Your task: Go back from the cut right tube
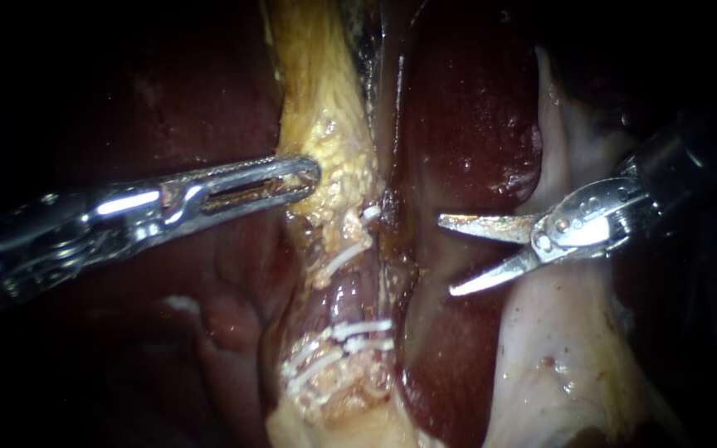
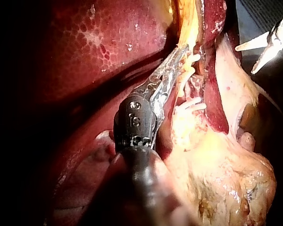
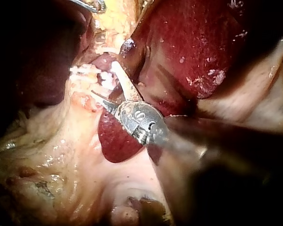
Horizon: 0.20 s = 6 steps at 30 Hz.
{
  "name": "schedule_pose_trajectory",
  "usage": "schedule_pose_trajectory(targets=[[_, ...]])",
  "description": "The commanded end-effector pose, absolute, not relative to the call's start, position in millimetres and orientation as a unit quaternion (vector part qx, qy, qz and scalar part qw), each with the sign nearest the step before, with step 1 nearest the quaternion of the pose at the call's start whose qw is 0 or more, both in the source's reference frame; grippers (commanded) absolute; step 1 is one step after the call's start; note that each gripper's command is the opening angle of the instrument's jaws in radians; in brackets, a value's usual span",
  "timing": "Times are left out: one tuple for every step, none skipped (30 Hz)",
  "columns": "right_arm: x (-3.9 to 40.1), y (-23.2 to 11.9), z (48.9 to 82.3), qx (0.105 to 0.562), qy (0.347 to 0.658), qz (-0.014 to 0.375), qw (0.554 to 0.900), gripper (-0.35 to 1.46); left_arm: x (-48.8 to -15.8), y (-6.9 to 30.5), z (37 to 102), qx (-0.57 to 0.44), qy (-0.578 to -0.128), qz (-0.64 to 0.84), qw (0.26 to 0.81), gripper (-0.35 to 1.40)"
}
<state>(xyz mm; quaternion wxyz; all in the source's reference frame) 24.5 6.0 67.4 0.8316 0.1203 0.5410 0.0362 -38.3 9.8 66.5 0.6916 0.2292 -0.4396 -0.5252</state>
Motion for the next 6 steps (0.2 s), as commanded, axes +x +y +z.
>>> schedule_pose_trajectory(targets=[[24.5,6.0,67.4,0.121,0.541,0.036,0.832,1.43,-38.3,9.8,66.5,0.229,-0.439,-0.525,0.692,-0.35],[24.5,6.0,67.4,0.121,0.541,0.036,0.832,1.43,-38.3,9.8,66.5,0.229,-0.439,-0.525,0.692,-0.35],[24.5,6.0,67.4,0.121,0.541,0.036,0.832,1.43,-38.3,9.8,66.5,0.229,-0.439,-0.525,0.692,-0.35],[24.5,6.0,67.4,0.121,0.541,0.036,0.832,1.43,-38.3,9.8,66.5,0.229,-0.439,-0.525,0.692,-0.35],[24.5,6.0,67.4,0.121,0.541,0.036,0.832,1.43,-38.3,9.8,66.5,0.229,-0.439,-0.525,0.692,-0.35],[24.6,6.0,67.4,0.121,0.541,0.036,0.832,1.43,-38.3,9.8,66.5,0.229,-0.439,-0.525,0.692,-0.35]])
